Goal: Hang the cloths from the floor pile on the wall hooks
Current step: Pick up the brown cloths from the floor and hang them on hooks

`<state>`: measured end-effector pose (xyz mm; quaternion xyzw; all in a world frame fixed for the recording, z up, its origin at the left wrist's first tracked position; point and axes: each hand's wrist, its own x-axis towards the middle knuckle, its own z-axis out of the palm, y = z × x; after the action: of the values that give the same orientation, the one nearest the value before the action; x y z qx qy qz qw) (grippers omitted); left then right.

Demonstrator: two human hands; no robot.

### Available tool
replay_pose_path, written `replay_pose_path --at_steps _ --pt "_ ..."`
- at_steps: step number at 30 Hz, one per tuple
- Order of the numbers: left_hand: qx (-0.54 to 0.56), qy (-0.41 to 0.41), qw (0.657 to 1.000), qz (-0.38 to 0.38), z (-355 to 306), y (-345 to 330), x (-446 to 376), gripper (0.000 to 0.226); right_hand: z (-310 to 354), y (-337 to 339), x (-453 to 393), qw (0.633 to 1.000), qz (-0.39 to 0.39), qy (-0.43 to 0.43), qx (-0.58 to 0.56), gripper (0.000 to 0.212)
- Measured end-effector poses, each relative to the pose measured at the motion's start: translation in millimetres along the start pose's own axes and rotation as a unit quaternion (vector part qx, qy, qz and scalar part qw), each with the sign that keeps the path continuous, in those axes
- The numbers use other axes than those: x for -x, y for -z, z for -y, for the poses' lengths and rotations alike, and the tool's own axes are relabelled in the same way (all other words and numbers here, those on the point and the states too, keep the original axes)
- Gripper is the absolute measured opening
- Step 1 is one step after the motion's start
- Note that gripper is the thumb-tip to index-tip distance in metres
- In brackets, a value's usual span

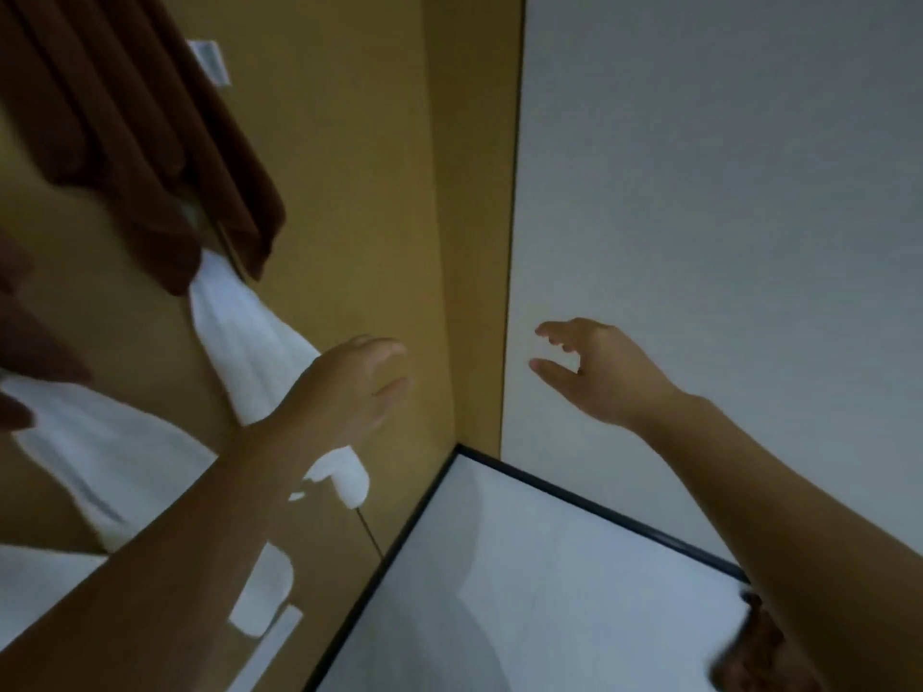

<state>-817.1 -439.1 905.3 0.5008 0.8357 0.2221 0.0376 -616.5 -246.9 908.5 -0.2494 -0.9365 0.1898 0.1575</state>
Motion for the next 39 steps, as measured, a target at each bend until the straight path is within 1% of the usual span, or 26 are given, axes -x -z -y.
replay_pose_path --at_steps 2,4,8,11,14,16,17,19,21,24,27,29,33,39 --pt "0.017 -0.02 0.999 0.031 -3 -25 -12 0.047 -22 -6 25 0.998 -0.003 -0.059 0.012 0.049" --pt "0.028 -0.053 0.996 0.064 -6 -51 -24 0.047 -38 -13 50 0.992 0.0 -0.124 0.021 0.05" --pt "0.066 -0.115 0.977 0.165 -18 -105 -35 0.046 -55 -29 108 0.963 -0.015 -0.27 0.018 0.05" --pt "0.083 -0.175 0.951 0.243 -28 -146 -35 0.045 -55 -48 157 0.928 -0.026 -0.372 0.013 0.048" --pt "0.067 -0.233 0.92 0.309 -44 -183 -24 0.049 -45 -69 214 0.887 -0.037 -0.46 0.02 0.038" --pt "0.054 -0.268 0.898 0.345 -58 -205 -12 0.051 -33 -80 255 0.862 -0.047 -0.505 0.016 0.036" --pt "0.048 -0.285 0.887 0.359 -66 -215 -5 0.051 -27 -86 274 0.849 -0.05 -0.527 0.015 0.038" --pt "0.03 -0.318 0.865 0.387 -85 -232 7 0.051 -16 -92 310 0.81 -0.054 -0.584 0.009 0.048" --pt "0.02 -0.343 0.845 0.41 -105 -243 24 0.05 -7 -98 344 0.773 -0.058 -0.631 -0.01 0.051" --pt "0.008 -0.381 0.82 0.428 -140 -260 48 0.049 0 -102 388 0.73 -0.079 -0.678 -0.033 0.05" --pt "-0.011 -0.399 0.808 0.433 -170 -275 63 0.049 -4 -102 422 0.699 -0.098 -0.706 -0.053 0.049" --pt "-0.017 -0.412 0.801 0.434 -197 -288 75 0.048 -15 -97 448 0.687 -0.103 -0.716 -0.061 0.049" --pt "-0.023 -0.413 0.796 0.441 -253 -312 101 0.047 -48 -77 499 0.679 -0.103 -0.723 -0.069 0.049" --pt "-0.024 -0.391 0.802 0.451 -325 -342 136 0.048 -110 -29 558 0.694 -0.101 -0.71 -0.069 0.05"
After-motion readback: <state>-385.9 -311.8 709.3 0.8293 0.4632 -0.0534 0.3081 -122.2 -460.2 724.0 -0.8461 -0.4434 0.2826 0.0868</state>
